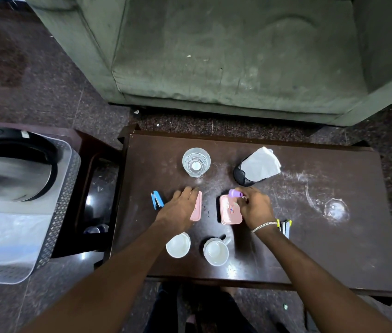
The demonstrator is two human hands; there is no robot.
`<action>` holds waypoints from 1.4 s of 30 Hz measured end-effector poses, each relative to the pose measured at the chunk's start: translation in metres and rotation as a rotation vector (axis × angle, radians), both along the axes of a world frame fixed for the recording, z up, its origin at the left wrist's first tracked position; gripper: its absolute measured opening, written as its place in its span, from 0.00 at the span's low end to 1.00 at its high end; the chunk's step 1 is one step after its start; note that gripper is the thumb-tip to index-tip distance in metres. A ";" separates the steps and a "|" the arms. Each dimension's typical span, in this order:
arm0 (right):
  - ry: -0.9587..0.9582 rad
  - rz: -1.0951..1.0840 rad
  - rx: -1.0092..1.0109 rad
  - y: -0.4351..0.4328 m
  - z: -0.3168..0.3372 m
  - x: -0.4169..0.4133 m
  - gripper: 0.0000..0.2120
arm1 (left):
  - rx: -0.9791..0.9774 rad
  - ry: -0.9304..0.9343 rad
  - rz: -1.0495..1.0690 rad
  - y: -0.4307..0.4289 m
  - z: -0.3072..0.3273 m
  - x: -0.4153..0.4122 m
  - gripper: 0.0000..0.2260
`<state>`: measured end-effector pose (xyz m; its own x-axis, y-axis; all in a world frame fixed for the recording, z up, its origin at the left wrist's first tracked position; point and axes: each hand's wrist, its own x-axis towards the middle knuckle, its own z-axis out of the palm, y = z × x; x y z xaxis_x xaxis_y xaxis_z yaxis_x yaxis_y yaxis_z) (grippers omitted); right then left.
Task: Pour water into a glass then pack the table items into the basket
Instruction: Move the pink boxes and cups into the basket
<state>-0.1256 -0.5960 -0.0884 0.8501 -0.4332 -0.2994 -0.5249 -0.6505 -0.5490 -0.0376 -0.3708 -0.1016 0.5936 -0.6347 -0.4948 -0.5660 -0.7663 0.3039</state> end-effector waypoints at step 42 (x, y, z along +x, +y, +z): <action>-0.107 0.291 0.704 0.303 0.140 0.147 0.07 | -0.130 -0.117 0.639 0.383 0.167 0.028 0.48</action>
